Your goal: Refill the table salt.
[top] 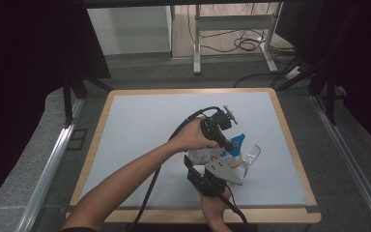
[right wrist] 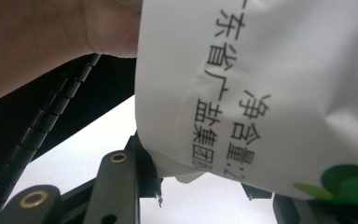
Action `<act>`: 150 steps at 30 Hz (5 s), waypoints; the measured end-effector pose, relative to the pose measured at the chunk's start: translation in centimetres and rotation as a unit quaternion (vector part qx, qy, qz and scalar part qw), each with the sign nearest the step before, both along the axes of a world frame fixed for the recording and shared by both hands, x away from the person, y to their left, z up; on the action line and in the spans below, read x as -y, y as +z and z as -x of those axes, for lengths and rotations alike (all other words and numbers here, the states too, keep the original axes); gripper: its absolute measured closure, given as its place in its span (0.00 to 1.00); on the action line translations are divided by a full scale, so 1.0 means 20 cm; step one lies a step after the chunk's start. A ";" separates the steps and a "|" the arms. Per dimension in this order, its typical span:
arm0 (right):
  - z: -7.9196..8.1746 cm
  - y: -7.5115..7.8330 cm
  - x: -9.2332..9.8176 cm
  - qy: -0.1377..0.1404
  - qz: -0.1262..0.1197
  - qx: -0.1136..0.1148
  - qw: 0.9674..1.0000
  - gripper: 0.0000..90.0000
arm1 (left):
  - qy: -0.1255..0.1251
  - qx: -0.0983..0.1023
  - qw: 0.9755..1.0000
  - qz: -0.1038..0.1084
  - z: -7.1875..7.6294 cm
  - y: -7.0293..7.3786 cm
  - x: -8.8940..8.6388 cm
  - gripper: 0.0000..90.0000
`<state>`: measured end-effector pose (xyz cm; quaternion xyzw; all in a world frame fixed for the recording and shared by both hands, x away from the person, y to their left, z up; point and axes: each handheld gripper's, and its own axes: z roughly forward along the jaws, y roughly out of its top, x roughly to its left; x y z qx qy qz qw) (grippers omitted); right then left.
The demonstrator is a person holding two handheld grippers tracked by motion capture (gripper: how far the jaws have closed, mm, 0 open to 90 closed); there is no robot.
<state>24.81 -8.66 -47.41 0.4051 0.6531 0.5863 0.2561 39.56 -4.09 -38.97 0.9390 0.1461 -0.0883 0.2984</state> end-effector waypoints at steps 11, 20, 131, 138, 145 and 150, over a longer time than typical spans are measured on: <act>0.00 0.00 0.00 0.001 0.001 0.000 1.000 0.64 | 0.001 0.001 1.000 -0.003 0.00 0.00 0.00 1.00; -0.01 -0.01 -0.01 0.003 0.004 0.000 1.000 0.64 | 0.001 0.006 1.000 -0.008 0.00 0.00 -0.01 1.00; 0.01 0.01 0.01 -0.003 -0.001 0.008 1.000 0.64 | -0.012 0.002 1.000 -0.022 0.01 0.01 0.03 1.00; 0.02 0.01 0.00 -0.004 -0.001 0.008 1.000 0.64 | -0.012 0.001 1.000 -0.020 0.02 0.01 0.03 1.00; 0.02 0.01 0.00 -0.002 -0.001 0.009 1.000 0.64 | -0.011 0.001 1.000 -0.018 0.02 0.01 0.02 1.00; 0.03 0.01 0.00 -0.003 -0.002 0.011 1.000 0.64 | -0.012 0.003 1.000 -0.018 0.03 0.02 0.03 1.00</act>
